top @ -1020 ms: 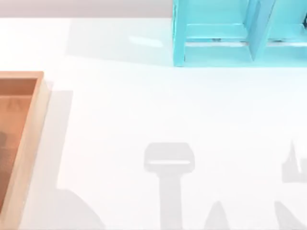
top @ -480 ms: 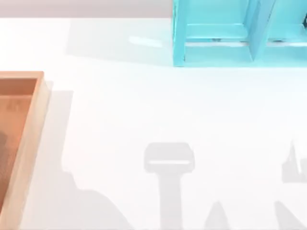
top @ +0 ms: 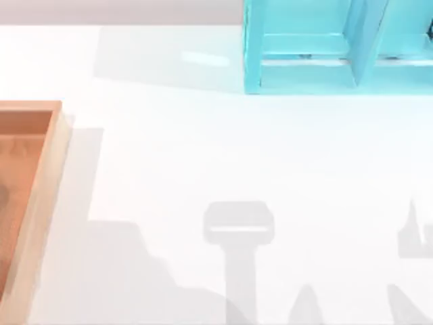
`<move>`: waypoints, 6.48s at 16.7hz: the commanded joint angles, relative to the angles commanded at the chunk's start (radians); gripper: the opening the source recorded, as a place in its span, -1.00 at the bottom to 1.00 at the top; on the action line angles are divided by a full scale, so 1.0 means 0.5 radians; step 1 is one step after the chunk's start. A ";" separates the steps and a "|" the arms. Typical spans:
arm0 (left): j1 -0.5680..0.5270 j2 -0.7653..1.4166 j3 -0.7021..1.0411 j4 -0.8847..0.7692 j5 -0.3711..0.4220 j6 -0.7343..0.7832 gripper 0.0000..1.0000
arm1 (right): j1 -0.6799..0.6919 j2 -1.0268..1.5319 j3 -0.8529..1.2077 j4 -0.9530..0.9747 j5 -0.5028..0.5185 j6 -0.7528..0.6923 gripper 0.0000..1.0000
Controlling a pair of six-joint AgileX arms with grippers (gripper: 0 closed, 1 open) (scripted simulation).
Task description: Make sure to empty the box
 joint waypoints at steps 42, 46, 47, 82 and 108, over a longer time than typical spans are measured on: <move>-1.782 1.058 0.304 0.741 0.026 -1.766 -1.00 | 0.000 0.000 0.000 0.000 0.000 0.000 1.00; -1.782 1.058 0.304 0.741 0.026 -1.766 -0.70 | 0.000 0.000 0.000 0.000 0.000 0.000 1.00; -1.782 1.058 0.304 0.741 0.026 -1.766 -0.55 | 0.000 0.000 0.000 0.000 0.000 0.000 1.00; -1.777 0.903 0.710 0.173 0.024 -1.768 1.00 | 0.000 0.000 0.000 0.000 0.000 0.000 1.00; -0.376 0.695 0.509 0.181 0.018 -0.326 1.00 | 0.000 0.000 0.000 0.000 0.000 0.000 1.00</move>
